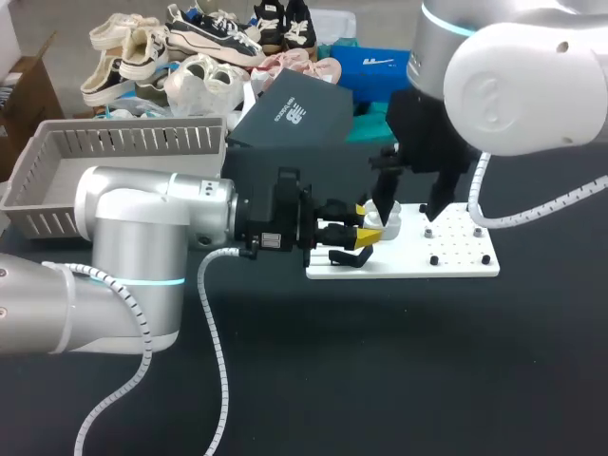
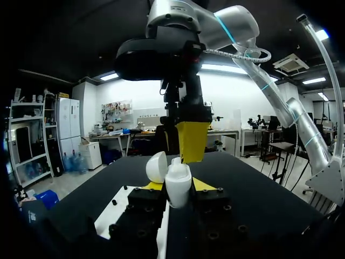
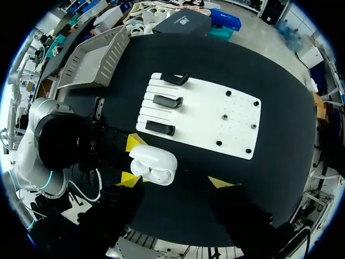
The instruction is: Pick up each earbud case from the left stands, insert the matching earbuds, close the lid, and place the case in the box.
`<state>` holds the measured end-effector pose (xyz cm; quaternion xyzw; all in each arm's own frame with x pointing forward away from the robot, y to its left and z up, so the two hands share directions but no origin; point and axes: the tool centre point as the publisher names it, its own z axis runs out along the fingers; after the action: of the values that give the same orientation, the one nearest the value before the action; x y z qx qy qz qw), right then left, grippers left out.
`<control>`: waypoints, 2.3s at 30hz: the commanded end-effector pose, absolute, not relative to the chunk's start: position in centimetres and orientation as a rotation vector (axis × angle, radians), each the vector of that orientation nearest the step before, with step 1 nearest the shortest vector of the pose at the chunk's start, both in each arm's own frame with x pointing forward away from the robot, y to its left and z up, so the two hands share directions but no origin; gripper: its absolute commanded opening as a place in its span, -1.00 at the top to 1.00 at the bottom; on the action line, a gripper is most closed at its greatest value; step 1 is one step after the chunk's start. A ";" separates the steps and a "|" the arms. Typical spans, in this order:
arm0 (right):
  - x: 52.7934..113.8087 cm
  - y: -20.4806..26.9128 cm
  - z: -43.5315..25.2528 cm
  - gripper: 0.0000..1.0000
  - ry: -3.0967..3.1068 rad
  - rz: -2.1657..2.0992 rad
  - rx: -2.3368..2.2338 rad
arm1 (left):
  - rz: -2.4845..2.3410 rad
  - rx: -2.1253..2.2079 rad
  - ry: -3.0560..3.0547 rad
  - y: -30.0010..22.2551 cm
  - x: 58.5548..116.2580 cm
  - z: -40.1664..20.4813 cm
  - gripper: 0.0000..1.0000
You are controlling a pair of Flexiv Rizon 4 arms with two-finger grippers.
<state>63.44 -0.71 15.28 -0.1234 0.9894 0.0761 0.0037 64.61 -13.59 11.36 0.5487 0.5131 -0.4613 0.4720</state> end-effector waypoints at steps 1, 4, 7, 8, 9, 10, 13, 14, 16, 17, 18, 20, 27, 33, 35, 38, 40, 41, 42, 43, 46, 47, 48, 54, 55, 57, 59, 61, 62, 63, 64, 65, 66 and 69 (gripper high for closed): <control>63.2 -1.5 16.1 -0.62 3.084 0.255 -0.354 | -1.131 1.344 1.255 -13.6 64.6 11.4 1.00; 64.2 -1.9 16.2 -1.00 3.071 0.267 -0.244 | -1.131 1.344 1.255 -13.6 64.6 11.4 1.00; 65.2 -2.0 16.2 -1.00 3.063 0.303 -0.164 | -1.131 1.344 1.255 -13.6 64.6 11.4 1.00; 65.5 -2.0 16.2 -1.00 3.060 0.324 -0.148 | -1.131 1.344 1.255 -13.6 64.6 11.4 1.00; 65.9 -2.1 16.1 -1.00 3.056 0.341 -0.124 | -1.131 1.344 1.255 -13.6 64.6 11.4 1.00; 66.3 -2.2 16.1 -1.00 3.051 0.351 -0.102 | -1.131 1.344 1.255 -13.6 64.6 11.4 1.00; 67.5 -2.5 16.2 -1.00 3.038 0.383 -0.043 | -1.131 1.344 1.255 -13.6 64.6 11.4 1.00; 67.8 -2.5 16.2 -1.00 3.038 0.382 -0.038 | -1.131 1.344 1.255 -13.6 64.6 11.4 1.00; 68.4 -2.7 15.9 -1.00 3.044 0.389 -0.020 | -1.131 1.344 1.255 -13.6 64.6 11.4 1.00; 68.7 -2.8 15.7 -1.00 3.049 0.386 -0.006 | -1.131 1.344 1.255 -13.6 64.6 11.4 1.00; 68.8 -2.8 15.6 -1.00 3.050 0.386 -0.004 | -1.131 1.344 1.255 -13.6 64.6 11.4 1.00; 69.1 -2.9 15.0 -1.00 3.060 0.387 0.004 | -1.131 1.344 1.255 -13.6 64.6 11.4 1.00; 69.1 -2.7 13.8 -1.00 3.083 0.392 0.007 | -1.131 1.344 1.255 -13.6 64.6 11.4 1.00; 67.8 -2.9 13.7 -1.00 3.100 0.382 -0.023 | -1.131 1.344 1.255 -13.6 64.6 11.4 1.00; 67.2 -3.0 13.9 -1.00 3.101 0.381 -0.027 | -1.131 1.344 1.255 -13.6 64.6 11.4 1.00; 66.3 -3.0 14.0 -1.00 3.100 0.388 -0.032 | -1.131 1.344 1.255 -13.6 64.6 11.4 1.00; 65.9 -3.0 14.1 -1.00 3.099 0.393 -0.040 | -1.131 1.344 1.255 -13.6 64.6 11.4 1.00; 65.7 -3.0 14.1 -1.00 3.099 0.393 -0.042 | -1.131 1.344 1.255 -13.6 64.6 11.4 1.00; 65.7 -3.0 14.1 -1.00 3.098 0.393 -0.043 | -1.131 1.344 1.255 -13.6 64.6 11.4 1.00; 65.6 -3.0 14.1 -1.00 3.097 0.392 -0.045 | -1.131 1.344 1.255 -13.6 64.6 11.4 1.00; 65.5 -3.3 14.3 -1.00 3.083 0.395 -0.039 | -1.131 1.344 1.255 -13.6 64.6 11.4 1.00; 65.4 -3.4 14.4 -1.00 3.075 0.396 -0.037 | -1.131 1.344 1.255 -13.6 64.6 11.4 1.00; 65.4 -3.5 14.6 -1.00 3.068 0.399 -0.032 | -1.131 1.344 1.255 -13.6 64.6 11.4 1.00; 65.1 -5.4 15.8 -1.00 3.012 0.388 -0.008 | -1.131 1.344 1.255 -13.6 64.6 11.4 1.00; 65.0 -5.7 16.0 -1.00 3.002 0.378 -0.033 | -1.131 1.344 1.255 -13.6 64.6 11.4 1.00; 64.9 -6.1 16.3 -1.00 2.997 0.363 -0.082 | -1.112 1.331 1.267 -12.8 64.7 11.8 1.00; 65.2 -6.8 16.5 -1.00 2.972 0.371 -0.086 | -1.075 1.307 1.288 -11.6 64.8 12.5 1.00; 65.6 -7.5 16.6 -1.00 2.954 0.388 -0.099 | -1.039 1.278 1.310 -10.7 64.9 13.2 1.00; 65.6 -7.5 16.6 -1.00 2.954 0.388 -0.099 | -1.029 1.260 1.320 -10.3 65.0 13.4 1.00; 65.6 -7.5 16.6 -1.00 2.954 0.388 -0.099 | -1.011 1.224 1.340 -9.6 65.0 13.8 1.00; 65.6 -7.5 16.6 -1.00 2.954 0.388 -0.099 | -1.003 1.213 1.342 -9.3 65.0 14.1 1.00; 65.6 -7.5 16.6 -1.00 2.954 0.388 -0.099 | -0.979 1.207 1.354 -8.8 65.0 14.4 1.00; 65.6 -7.5 16.6 -1.00 2.954 0.388 -0.099 | -0.960 1.202 1.365 -8.5 65.0 14.6 1.00; 65.6 -7.5 16.6 -1.00 2.954 0.388 -0.099 | -0.912 1.158 1.404 -7.2 65.2 14.9 1.00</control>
<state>65.98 -7.38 16.72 -0.0356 0.9885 0.1304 0.0681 66.92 -8.70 13.94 0.5163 0.5590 -0.4204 0.4942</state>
